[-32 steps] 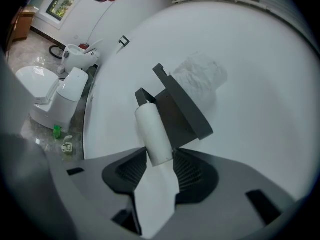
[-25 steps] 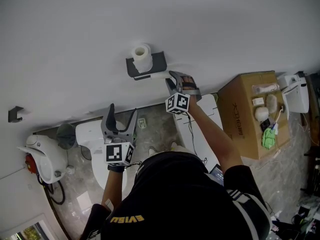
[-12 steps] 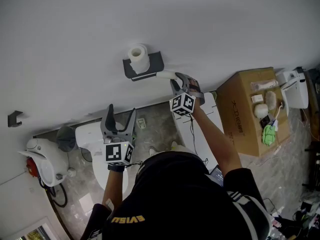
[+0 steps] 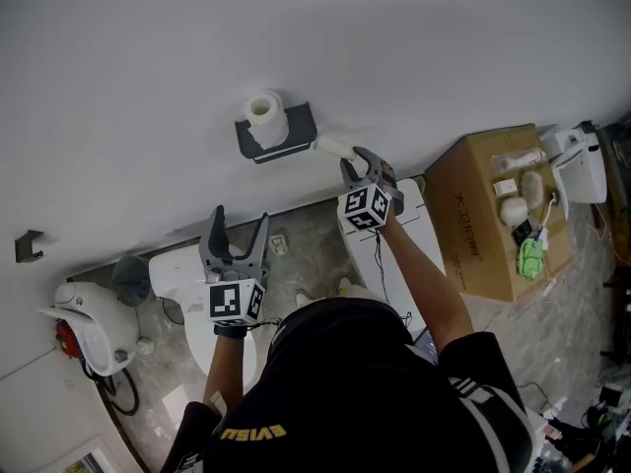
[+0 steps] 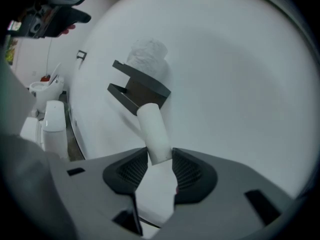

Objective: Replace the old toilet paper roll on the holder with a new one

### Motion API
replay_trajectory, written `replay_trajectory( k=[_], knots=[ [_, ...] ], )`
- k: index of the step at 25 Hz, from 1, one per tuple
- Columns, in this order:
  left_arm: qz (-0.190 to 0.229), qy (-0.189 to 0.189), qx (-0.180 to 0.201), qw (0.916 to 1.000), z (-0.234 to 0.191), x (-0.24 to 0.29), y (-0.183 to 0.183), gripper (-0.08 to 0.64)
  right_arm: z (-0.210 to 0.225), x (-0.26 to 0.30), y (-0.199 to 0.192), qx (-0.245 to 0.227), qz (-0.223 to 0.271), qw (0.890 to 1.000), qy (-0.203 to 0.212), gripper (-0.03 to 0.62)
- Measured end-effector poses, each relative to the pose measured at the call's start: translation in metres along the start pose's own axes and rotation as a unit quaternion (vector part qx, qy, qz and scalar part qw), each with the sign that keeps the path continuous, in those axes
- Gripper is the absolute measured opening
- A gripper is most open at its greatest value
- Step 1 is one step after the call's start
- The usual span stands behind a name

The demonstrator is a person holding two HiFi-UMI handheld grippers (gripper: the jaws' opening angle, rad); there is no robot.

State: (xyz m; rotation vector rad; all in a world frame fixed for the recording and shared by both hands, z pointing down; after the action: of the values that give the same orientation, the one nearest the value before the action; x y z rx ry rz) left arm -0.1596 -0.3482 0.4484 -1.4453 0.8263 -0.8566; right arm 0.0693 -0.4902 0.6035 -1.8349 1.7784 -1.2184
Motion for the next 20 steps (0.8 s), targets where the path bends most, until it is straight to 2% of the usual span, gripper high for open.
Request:
replay_trajectory(
  k=[4,8,14,20],
  knots=[
    [0.000,0.000,0.001,1.0000,-0.004,0.004,-0.002,0.359,0.011,-0.008,0.000,0.100,-0.007,0.995,0.000,0.152],
    [0.004,-0.002,0.002,1.0000,-0.005,0.007,-0.001,0.359,0.021,-0.019,0.008,0.195,0.012,0.981,0.004,0.152],
    [0.001,-0.008,-0.001,1.0000,-0.004,0.010,-0.003,0.359,0.040,-0.032,0.020,0.286,0.041,0.957,0.002,0.152],
    [-0.007,-0.003,0.004,1.0000,-0.010,0.013,-0.017,0.357,0.060,-0.054,0.055,0.338,0.094,0.936,-0.004,0.152]
  ],
)
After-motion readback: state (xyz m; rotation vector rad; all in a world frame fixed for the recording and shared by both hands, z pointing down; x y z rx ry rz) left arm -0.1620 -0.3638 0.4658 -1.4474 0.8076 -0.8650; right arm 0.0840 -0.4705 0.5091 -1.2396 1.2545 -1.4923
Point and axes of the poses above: the fingertips, and each gripper's own axes: x forward along the fingers, z to its right, y out of its top, the point moved 1 cm from there along -x, backward along the fingers, and after that the axes turned 8 degrees about -y, right-handed, at the moved point
